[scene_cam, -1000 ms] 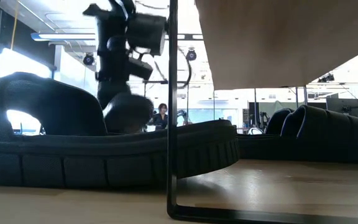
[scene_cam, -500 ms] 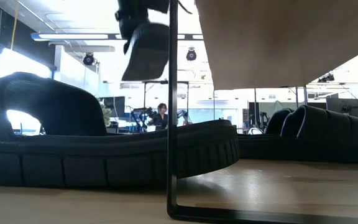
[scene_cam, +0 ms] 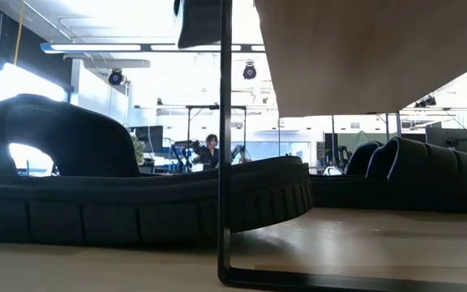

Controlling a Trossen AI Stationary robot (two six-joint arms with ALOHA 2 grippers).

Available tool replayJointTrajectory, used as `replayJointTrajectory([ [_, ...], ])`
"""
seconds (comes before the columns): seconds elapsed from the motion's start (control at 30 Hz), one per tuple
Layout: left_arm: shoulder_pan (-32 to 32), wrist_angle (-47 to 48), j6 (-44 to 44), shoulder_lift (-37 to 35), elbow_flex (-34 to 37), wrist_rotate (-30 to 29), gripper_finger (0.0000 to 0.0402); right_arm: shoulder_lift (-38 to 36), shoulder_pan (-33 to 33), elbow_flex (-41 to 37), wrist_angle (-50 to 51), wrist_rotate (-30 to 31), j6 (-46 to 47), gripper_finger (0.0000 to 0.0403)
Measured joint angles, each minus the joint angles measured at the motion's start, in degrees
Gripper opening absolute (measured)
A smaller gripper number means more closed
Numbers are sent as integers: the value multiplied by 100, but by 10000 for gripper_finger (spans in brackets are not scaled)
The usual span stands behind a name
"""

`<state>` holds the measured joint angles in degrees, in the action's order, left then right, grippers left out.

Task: Pick and place slides into the shelf
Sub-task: Put the black slide on the shelf

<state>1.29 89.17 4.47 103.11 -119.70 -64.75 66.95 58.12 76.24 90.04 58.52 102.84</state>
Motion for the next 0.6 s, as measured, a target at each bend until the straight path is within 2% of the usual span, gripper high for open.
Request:
replayJointTrajectory([
  [0.1, -113, -4, -440, -4, -327, -249, 2, -283, -297, 338, -4, 852, -562, 0],
  [0.27, -370, -86, -1124, -2, -835, -467, 2, -834, -920, 947, 4, 1634, -1473, 0],
  [0.43, -622, -362, -1742, -6, -1224, -554, 2, -1261, -1642, 1659, -4, 1799, -2548, 0],
  [0.6, -790, -1295, -2832, -7, -1388, -164, 1, -1513, -2188, 2475, -70, 1615, -3246, 0],
])
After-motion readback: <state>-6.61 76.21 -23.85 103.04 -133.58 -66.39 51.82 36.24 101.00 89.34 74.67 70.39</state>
